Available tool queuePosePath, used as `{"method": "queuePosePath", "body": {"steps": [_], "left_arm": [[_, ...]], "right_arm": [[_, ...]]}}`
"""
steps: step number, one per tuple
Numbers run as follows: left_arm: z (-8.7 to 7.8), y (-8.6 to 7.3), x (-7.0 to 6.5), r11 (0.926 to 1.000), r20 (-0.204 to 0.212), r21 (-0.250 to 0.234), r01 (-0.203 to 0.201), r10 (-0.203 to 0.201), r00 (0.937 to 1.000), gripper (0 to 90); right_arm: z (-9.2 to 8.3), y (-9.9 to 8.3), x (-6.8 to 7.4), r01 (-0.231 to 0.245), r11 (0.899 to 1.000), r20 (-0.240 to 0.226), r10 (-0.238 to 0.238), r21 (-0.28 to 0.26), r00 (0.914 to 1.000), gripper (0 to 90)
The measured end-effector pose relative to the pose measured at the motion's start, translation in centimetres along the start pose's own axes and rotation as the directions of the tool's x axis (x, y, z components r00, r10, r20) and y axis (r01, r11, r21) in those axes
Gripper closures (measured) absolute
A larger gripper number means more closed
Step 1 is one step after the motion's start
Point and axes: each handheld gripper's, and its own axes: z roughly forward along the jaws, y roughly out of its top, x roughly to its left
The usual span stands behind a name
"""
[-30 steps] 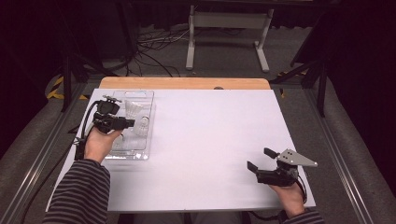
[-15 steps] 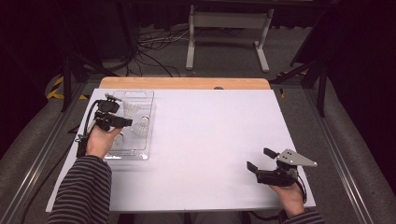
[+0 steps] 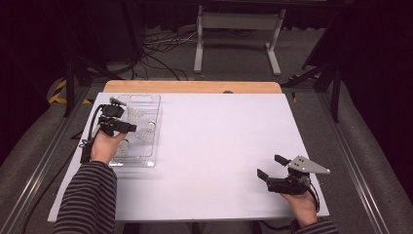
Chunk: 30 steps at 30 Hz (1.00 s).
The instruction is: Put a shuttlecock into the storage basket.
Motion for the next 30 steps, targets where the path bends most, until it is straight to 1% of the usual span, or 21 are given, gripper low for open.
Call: {"method": "queuePosePath", "body": {"steps": [2,4,5,7,9,10,11,13,18,21,24,26,28,30], "left_arm": [[0.1,0.0,0.1,1.0000,0.001,-0.002,-0.002,0.002,1.0000,63.9],[0.2,0.0,0.0,1.0000,-0.002,0.001,0.006,-0.006,1.0000,63.4],[0.2,0.1,0.0,1.0000,-0.008,0.004,0.006,-0.005,1.0000,61.0],[0.3,0.0,0.0,1.0000,-0.017,-0.004,0.005,-0.005,0.9998,52.2],[0.3,0.0,-0.2,0.9999,-0.026,0.001,-0.012,0.012,0.9996,50.1],[0.3,0.0,-0.3,0.9999,-0.027,-0.001,-0.014,0.014,0.9996,48.4],[0.2,0.0,-0.4,0.9999,-0.022,-0.009,-0.009,0.009,0.9997,47.0],[0.1,0.0,-0.4,0.9997,-0.023,-0.019,-0.014,0.013,0.9997,45.4],[-0.3,-0.1,-0.7,0.9994,-0.020,-0.025,-0.025,0.024,0.9995,40.9],[-0.4,-0.2,-0.8,0.9990,-0.019,-0.039,-0.020,0.020,0.9996,38.5],[-0.6,-0.2,-1.0,0.9986,-0.013,-0.047,-0.026,0.026,0.9996,37.1],[-0.6,-0.2,-1.0,0.9981,-0.004,-0.046,-0.041,0.041,0.9991,35.0],[-0.7,-0.3,-1.2,0.9975,-0.007,-0.048,-0.053,0.052,0.9986,33.5],[-0.7,-0.3,-1.2,0.9975,0.000,-0.050,-0.050,0.050,0.9988,32.5]], "right_arm": [[0.0,0.0,0.0,-0.001,1.000,0.000,0.001,0.000,1.0000,11.9],[0.0,0.0,0.0,-0.002,1.000,0.000,0.002,0.001,1.0000,11.9],[0.0,0.0,0.0,-0.001,1.000,0.000,0.001,0.001,1.0000,11.9],[0.0,0.0,0.0,0.000,1.000,0.000,0.000,0.000,1.0000,11.9],[0.0,0.0,0.0,-0.001,1.000,0.000,0.001,-0.002,1.0000,11.9],[0.0,0.0,0.0,-0.001,1.000,-0.001,0.001,-0.002,1.0000,11.9],[0.0,0.0,0.0,-0.001,1.000,0.000,0.001,-0.002,1.0000,11.9],[0.0,0.0,0.0,0.000,1.000,-0.001,0.000,-0.002,1.0000,11.9],[0.0,0.0,0.0,0.001,1.000,0.000,-0.001,-0.002,1.0000,11.9],[0.0,0.0,0.0,0.002,1.000,0.001,-0.002,0.001,1.0000,12.0],[0.0,0.0,0.0,0.001,1.000,0.001,-0.001,-0.002,1.0000,11.9],[0.0,0.0,0.0,0.002,1.000,0.001,-0.002,0.001,1.0000,11.9],[0.0,0.0,0.0,0.003,1.000,0.000,-0.003,0.001,1.0000,11.9],[0.0,0.0,0.0,0.002,1.000,0.000,-0.002,0.001,1.0000,11.9]]}}
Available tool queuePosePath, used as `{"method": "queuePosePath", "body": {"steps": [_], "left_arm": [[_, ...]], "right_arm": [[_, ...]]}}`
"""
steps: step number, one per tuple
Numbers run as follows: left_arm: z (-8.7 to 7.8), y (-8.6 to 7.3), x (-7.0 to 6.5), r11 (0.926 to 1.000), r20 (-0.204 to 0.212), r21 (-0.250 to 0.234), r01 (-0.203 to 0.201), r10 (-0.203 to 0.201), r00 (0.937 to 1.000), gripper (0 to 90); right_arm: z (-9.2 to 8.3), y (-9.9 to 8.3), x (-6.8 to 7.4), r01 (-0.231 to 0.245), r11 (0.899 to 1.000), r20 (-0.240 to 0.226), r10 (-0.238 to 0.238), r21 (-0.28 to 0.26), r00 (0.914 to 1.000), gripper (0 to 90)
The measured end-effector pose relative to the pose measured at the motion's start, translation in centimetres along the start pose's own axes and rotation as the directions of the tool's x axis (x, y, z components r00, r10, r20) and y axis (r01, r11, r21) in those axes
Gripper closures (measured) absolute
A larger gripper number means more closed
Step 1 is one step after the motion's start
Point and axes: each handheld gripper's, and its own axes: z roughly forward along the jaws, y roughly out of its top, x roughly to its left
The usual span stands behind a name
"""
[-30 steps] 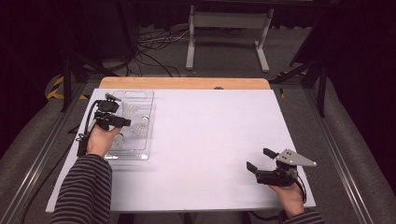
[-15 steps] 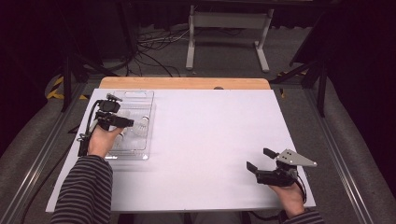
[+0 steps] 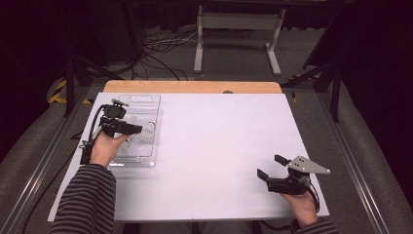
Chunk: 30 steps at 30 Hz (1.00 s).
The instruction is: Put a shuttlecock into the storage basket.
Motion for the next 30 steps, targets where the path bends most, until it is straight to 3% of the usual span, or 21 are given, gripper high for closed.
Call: {"method": "queuePosePath", "body": {"steps": [30], "left_arm": [[-1.6,-0.8,-0.7,0.9985,0.022,-0.045,-0.031,0.032,0.9992,27.3]], "right_arm": [[0.0,0.0,0.0,-0.001,1.000,-0.003,0.001,-0.001,1.0000,12.0]]}}
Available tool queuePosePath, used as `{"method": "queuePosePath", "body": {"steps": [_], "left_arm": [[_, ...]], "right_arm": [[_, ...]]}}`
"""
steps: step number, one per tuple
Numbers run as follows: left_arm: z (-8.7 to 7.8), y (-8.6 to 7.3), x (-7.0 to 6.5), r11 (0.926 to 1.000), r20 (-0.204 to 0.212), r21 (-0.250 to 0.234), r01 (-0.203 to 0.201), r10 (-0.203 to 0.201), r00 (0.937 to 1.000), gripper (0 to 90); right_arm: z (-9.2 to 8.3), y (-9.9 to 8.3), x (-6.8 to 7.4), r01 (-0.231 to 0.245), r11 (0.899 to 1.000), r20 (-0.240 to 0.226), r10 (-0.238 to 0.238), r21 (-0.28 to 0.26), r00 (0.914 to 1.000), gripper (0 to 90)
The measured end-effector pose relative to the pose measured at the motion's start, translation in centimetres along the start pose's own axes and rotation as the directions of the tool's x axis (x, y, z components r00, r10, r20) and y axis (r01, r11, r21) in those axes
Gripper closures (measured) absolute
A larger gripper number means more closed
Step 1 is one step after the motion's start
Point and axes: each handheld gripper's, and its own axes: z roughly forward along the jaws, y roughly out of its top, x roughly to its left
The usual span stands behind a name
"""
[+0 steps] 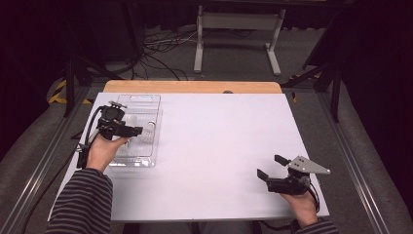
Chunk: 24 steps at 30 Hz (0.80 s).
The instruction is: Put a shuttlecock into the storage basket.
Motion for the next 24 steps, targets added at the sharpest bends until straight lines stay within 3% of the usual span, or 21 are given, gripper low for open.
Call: {"method": "queuePosePath", "body": {"steps": [24], "left_arm": [[-1.6,-1.7,0.2,0.9982,0.007,-0.058,-0.017,0.017,0.9998,27.1]], "right_arm": [[0.0,0.0,0.0,-0.001,1.000,-0.002,0.001,-0.001,1.0000,11.9]]}}
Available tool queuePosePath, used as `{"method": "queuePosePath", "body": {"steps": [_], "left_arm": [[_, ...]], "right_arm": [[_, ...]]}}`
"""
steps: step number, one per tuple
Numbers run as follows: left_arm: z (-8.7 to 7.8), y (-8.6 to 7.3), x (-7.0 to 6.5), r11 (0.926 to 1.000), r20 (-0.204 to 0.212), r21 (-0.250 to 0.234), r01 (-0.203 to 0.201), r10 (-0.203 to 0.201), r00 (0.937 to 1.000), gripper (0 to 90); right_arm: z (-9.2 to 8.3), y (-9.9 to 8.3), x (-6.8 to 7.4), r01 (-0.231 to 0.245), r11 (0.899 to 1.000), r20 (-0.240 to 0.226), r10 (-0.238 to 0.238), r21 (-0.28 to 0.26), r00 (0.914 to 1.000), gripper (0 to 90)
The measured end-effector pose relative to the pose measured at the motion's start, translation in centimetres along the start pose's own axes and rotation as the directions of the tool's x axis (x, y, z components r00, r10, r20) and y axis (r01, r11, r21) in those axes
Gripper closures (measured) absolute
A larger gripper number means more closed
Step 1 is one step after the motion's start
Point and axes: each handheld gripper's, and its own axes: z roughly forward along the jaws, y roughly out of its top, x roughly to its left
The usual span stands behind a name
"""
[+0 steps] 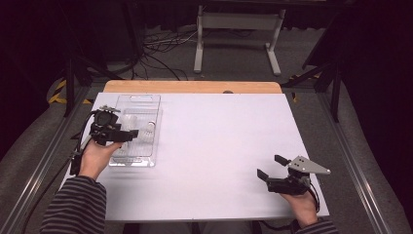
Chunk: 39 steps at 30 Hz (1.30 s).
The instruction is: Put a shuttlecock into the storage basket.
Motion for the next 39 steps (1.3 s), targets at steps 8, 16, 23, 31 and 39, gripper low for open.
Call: {"method": "queuePosePath", "body": {"steps": [8,16,23,31,39], "left_arm": [[-0.6,-0.6,-0.3,0.9997,0.000,-0.009,-0.021,0.021,0.9998,26.9],[-1.1,-1.1,-0.3,0.9990,0.003,-0.033,-0.030,0.030,0.9995,26.9],[-1.4,-1.5,-0.5,0.9986,0.018,-0.043,-0.031,0.032,0.9993,26.8],[-1.8,-1.9,-0.6,0.9977,0.023,-0.057,-0.038,0.039,0.9989,26.5],[-2.1,-2.4,-0.5,0.9971,0.027,-0.066,-0.039,0.040,0.9988,26.1]], "right_arm": [[0.0,0.0,0.0,0.003,1.000,0.001,-0.003,0.006,1.0000,11.9],[0.1,0.0,0.1,0.004,1.000,0.000,-0.004,0.005,1.0000,11.8],[0.0,0.0,0.1,0.006,1.000,0.000,-0.006,0.002,1.0000,11.9],[0.0,0.0,0.1,0.005,1.000,0.001,-0.005,0.002,1.0000,11.9],[0.0,0.0,0.1,0.005,1.000,0.002,-0.005,0.002,1.0000,11.9]]}}
